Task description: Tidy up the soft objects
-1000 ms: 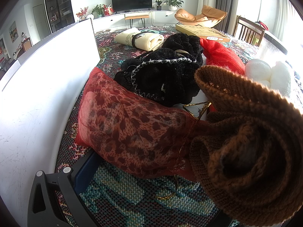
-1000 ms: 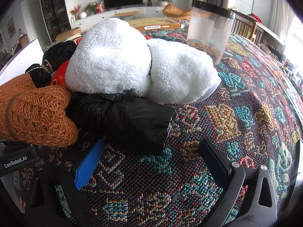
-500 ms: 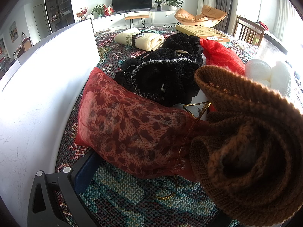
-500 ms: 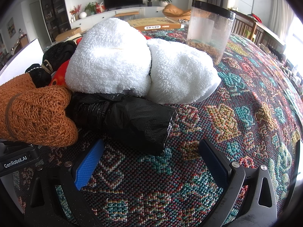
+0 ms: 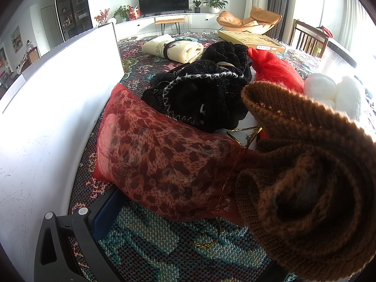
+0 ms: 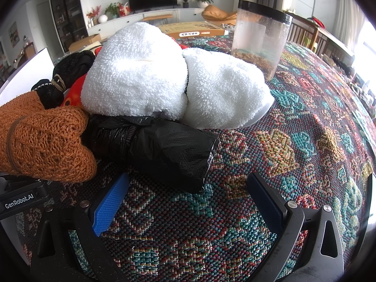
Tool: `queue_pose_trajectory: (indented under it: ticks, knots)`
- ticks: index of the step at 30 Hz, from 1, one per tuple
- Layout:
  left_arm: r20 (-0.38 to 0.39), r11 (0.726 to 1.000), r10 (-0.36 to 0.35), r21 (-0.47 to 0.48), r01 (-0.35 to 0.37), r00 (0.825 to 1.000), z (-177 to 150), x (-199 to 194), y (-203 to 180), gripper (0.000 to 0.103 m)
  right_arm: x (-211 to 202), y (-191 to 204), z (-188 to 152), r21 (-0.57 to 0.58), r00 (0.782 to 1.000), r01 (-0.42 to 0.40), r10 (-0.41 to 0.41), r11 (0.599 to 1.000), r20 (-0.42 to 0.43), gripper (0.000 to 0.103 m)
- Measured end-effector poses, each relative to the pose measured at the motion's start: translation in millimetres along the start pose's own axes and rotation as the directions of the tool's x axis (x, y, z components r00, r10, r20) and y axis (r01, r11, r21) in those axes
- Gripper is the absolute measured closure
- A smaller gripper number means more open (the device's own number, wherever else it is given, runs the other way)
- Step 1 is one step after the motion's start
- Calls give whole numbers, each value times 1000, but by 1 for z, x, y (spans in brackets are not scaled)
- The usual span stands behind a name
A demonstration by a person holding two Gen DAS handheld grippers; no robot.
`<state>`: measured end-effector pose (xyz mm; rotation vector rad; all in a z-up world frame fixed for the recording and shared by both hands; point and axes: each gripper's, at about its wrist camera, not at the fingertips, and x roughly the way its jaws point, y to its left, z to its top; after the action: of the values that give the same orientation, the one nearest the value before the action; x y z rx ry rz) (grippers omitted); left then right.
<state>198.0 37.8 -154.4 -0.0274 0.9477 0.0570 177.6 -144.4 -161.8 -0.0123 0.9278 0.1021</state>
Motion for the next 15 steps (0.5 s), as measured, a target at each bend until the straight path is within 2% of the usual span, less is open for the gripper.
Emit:
queue_pose_trajectory:
  ticks: [15]
  knots:
    - [0,1000,0,0,0,1000,0,0,0,0,0,-1,0,0,1000,0,0,1000,0,2]
